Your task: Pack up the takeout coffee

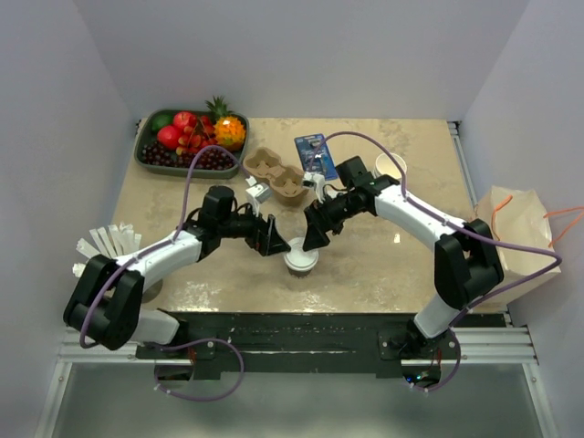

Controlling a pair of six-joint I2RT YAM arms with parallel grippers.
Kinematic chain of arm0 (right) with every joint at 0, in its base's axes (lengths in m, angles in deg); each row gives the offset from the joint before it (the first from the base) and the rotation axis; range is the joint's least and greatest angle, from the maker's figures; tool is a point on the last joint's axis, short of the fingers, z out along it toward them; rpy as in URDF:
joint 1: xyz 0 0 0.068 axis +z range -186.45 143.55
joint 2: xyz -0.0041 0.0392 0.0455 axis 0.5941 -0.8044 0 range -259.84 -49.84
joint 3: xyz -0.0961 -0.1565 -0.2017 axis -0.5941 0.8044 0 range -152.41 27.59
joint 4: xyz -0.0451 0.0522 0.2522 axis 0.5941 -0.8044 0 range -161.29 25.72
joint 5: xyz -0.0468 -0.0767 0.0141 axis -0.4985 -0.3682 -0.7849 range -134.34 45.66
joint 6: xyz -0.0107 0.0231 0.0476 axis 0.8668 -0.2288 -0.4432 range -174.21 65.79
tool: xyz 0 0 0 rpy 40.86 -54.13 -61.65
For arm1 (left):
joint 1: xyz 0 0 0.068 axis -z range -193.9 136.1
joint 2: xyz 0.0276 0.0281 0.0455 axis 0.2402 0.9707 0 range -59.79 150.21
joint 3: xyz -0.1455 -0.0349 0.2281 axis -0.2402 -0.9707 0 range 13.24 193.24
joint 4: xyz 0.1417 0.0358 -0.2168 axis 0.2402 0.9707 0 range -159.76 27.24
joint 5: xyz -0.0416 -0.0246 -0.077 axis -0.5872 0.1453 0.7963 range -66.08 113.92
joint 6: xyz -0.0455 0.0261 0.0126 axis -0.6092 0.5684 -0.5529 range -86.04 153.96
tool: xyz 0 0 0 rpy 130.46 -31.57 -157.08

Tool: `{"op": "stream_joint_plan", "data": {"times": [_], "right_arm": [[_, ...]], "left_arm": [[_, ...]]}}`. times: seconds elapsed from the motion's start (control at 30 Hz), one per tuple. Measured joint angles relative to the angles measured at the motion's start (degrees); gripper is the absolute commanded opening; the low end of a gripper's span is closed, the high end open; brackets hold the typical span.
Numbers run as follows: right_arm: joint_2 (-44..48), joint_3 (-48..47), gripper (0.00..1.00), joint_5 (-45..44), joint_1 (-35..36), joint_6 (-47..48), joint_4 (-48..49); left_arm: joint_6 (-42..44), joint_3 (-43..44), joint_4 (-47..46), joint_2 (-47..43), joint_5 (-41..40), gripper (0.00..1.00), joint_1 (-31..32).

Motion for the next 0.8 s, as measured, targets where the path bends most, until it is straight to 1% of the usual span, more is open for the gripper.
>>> {"op": "stream_joint_plan", "data": {"times": [0.27, 0.43, 0.63, 0.8], "right_arm": [[0.0, 2.7, 0.86, 0.0, 0.0, 0.3, -0.1], [-1.3, 3.5, 0.84, 0.1, 0.0, 1.5, -0.5], [-3.1, 4.0, 0.83, 3.2, -0.1, 2.4, -0.8], [-4.8, 4.0, 0.82, 6.2, -0.4, 4.0, -1.7]], "left_arm": [[-3.7, -1.6, -4.1, 4.2, 2.8, 0.96, 0.2], [-8.8, -4.2, -11.1, 7.1, 7.1, 0.95, -0.5], [-14.2, -5.9, -19.7, 11.6, 12.3, 0.94, -1.3], [-17.0, -6.1, -24.5, 14.3, 14.3, 0.93, -1.6]]}}
